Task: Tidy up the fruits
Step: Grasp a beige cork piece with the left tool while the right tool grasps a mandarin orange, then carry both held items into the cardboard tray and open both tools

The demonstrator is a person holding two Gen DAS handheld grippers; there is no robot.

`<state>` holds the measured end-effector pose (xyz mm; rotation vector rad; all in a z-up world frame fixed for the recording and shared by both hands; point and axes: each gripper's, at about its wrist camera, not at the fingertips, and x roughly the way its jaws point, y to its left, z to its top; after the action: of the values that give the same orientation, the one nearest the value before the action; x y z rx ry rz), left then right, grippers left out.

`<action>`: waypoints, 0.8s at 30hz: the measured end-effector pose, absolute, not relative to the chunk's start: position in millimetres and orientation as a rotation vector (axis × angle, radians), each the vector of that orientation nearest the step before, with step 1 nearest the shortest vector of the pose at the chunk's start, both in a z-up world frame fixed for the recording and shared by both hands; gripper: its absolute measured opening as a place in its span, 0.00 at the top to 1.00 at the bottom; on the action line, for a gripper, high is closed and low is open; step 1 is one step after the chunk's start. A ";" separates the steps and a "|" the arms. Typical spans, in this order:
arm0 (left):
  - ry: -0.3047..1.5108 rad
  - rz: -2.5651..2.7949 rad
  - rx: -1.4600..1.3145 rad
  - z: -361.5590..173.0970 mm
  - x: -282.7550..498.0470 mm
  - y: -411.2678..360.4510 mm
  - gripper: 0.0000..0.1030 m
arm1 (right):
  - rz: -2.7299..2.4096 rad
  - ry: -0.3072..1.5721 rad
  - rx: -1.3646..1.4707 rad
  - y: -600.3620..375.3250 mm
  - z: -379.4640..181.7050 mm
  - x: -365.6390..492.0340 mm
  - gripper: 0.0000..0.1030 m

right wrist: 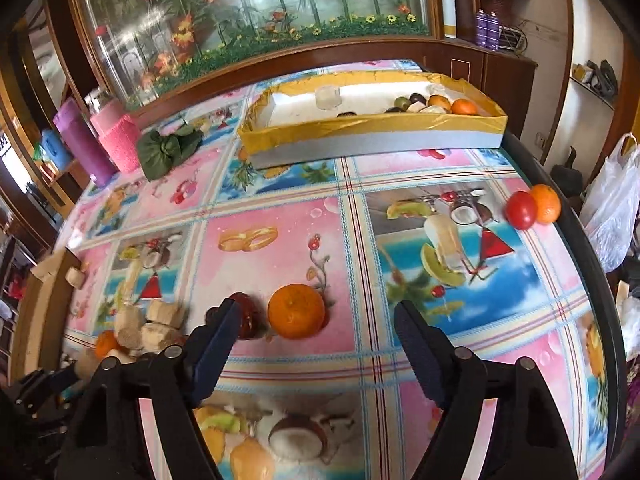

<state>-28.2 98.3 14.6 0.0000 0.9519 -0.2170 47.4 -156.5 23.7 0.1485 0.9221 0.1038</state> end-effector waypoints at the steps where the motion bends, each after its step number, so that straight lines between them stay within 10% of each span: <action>1: 0.950 -0.216 0.002 14.5 -28.4 98.2 0.61 | 0.102 0.932 0.139 -154.8 19.0 50.8 0.24; 9: 0.922 -0.185 -0.016 14.5 -28.2 102.6 0.72 | 0.140 0.945 0.120 -147.2 9.1 57.6 0.66; 24: 0.836 -0.168 -0.162 60.5 -72.1 152.1 0.72 | 0.247 0.862 0.080 -114.2 60.6 -1.1 0.66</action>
<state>-72.1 152.1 60.5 -0.1622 0.8362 -0.1677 -1.1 -114.2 60.6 0.0796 0.8620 0.2468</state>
